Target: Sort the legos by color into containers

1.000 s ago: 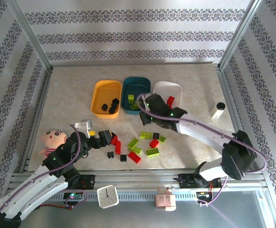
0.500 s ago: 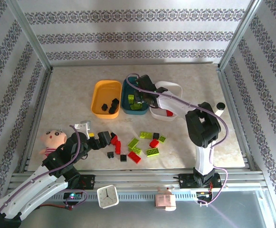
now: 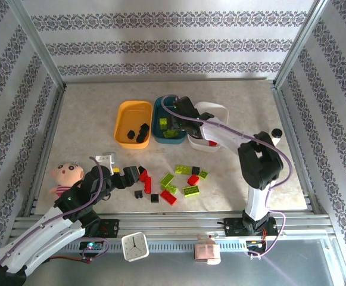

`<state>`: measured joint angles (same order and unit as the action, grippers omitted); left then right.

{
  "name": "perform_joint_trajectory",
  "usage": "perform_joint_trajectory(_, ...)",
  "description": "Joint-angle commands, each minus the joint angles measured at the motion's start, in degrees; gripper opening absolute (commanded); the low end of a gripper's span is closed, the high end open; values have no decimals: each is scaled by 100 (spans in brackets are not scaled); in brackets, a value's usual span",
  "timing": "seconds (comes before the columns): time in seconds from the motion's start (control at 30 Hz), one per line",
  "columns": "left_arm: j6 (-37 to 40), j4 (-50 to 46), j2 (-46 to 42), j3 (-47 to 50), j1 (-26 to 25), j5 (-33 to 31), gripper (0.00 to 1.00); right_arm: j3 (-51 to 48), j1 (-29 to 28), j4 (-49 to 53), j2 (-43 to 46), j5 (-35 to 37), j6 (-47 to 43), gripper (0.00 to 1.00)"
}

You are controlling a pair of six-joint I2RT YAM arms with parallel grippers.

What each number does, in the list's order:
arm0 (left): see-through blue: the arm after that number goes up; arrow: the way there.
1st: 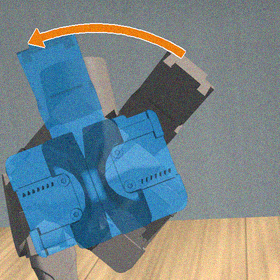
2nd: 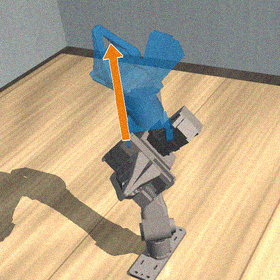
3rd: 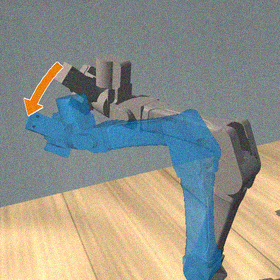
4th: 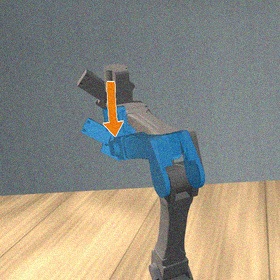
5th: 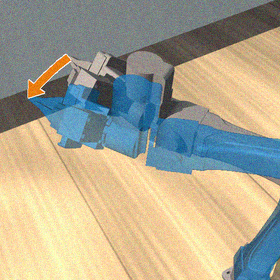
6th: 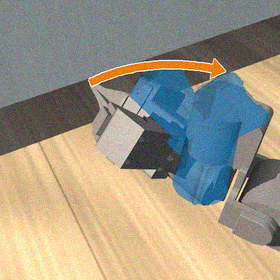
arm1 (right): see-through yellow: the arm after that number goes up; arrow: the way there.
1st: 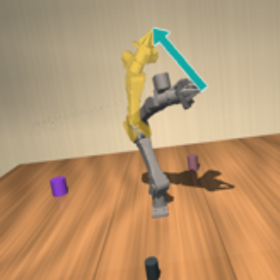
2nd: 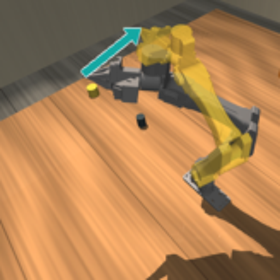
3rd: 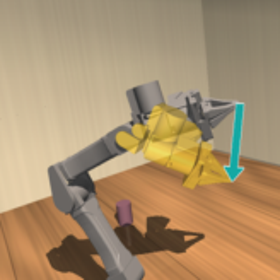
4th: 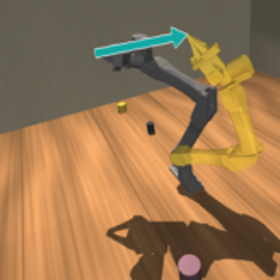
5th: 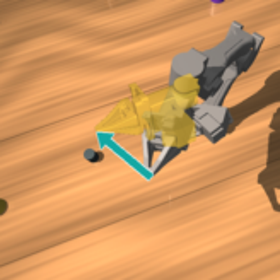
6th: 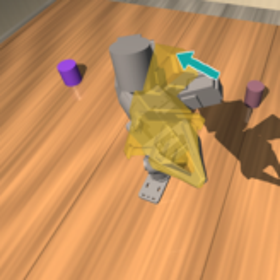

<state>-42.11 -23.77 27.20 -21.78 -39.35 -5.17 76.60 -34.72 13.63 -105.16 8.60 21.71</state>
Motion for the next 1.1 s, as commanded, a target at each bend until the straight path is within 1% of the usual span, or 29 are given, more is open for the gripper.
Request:
perform_joint_trajectory(0.0, 320, -104, 673, -174, 42, 221, 89, -589, -219, -422, 657, -136, 126, 64)
perform_joint_trajectory(0.13, 450, 241, 1810, -249, 27, 394, 87, -1342, -364, -626, 1121, -203, 250, 64)
perform_joint_trajectory(0.2, 509, 419, 2202, -246, 24, 405, 87, -1643, -365, -725, 1325, -233, 330, 64)
perform_joint_trajectory(0.27, 523, 435, 2462, -273, 11, 287, 84, -1911, -364, -794, 1495, -232, 366, 64)
perform_joint_trajectory(0.33, 552, 446, 2625, -259, 14, 159, 81, -2103, -352, -811, 1649, -207, 381, 64)
perform_joint_trajectory(0.4, 555, 491, 2713, -218, 12, 153, 76, -2233, -337, -843, 1782, -183, 384, 65)
perform_joint_trajectory(0.57, 594, 495, 2734, -164, 6, 233, 74, -2382, -288, -874, 1904, -176, 426, 65)
perform_joint_trajectory(0.63, 616, 488, 2769, -143, 7, 177, 73, -2411, -280, -914, 1912, -195, 448, 65)
perform_joint_trajectory(0.8, 693, 618, 3124, -188, 7, 9, 72, -2457, -257, -981, 1929, -204, 483, 65)
perform_joint_trajectory(1.07, 838, 1289, 3821, -401, 29, -293, 63, -2566, -241, -989, 2083, -198, 488, 65)
